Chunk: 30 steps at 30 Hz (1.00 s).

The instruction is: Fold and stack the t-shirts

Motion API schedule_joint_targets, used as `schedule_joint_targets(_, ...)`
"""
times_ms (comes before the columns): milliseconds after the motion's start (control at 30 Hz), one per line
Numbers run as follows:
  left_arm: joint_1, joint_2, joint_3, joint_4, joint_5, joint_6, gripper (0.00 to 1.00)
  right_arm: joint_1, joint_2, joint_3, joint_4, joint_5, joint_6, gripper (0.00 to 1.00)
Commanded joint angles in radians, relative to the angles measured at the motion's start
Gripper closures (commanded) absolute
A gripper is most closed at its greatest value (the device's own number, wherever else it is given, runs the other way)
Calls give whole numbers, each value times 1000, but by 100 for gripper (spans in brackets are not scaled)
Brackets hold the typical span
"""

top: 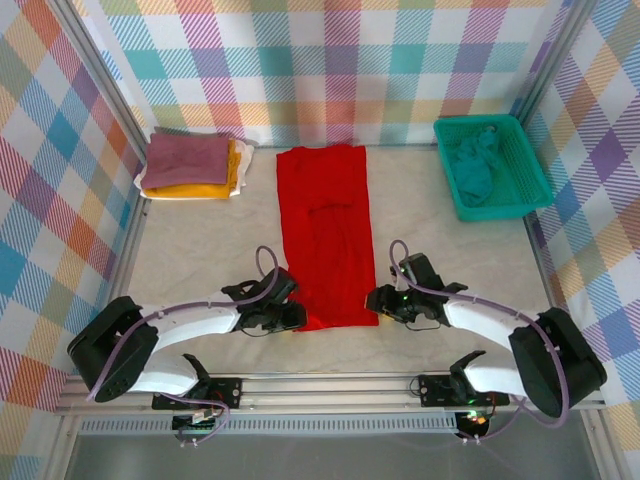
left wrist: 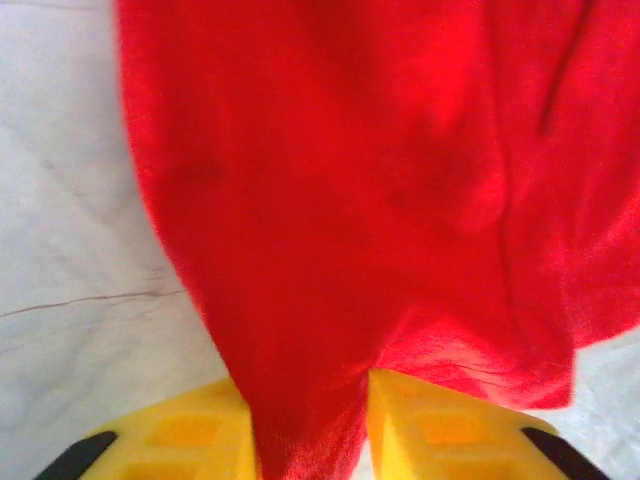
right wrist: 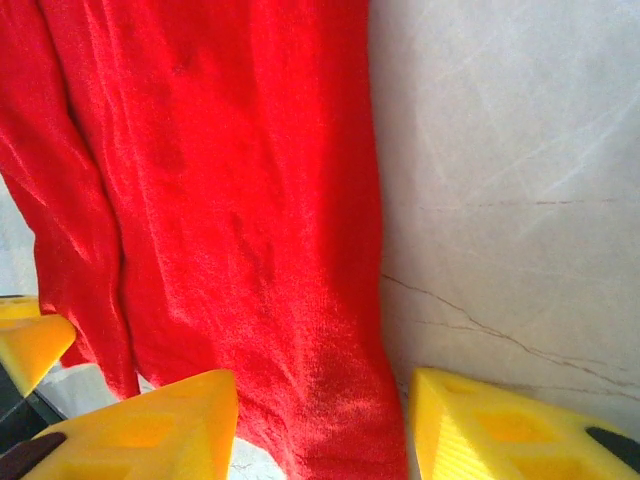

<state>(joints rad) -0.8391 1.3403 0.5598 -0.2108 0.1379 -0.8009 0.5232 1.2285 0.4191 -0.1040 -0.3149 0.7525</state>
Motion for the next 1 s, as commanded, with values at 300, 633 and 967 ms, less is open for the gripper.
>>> schedule_joint_targets(300, -15, 15, -29, 116, -18, -10, 89, -1, -92, 30, -116, 62, 6, 50)
schedule_joint_targets(633, -12, -111, -97, 57, -71, -4, 100, -41, -163, 39, -172, 8, 53, 47)
schedule_joint_targets(967, -6, -180, -143, 37, -108, -9, 100, -40, -64, 75, -180, -56, 83, 46)
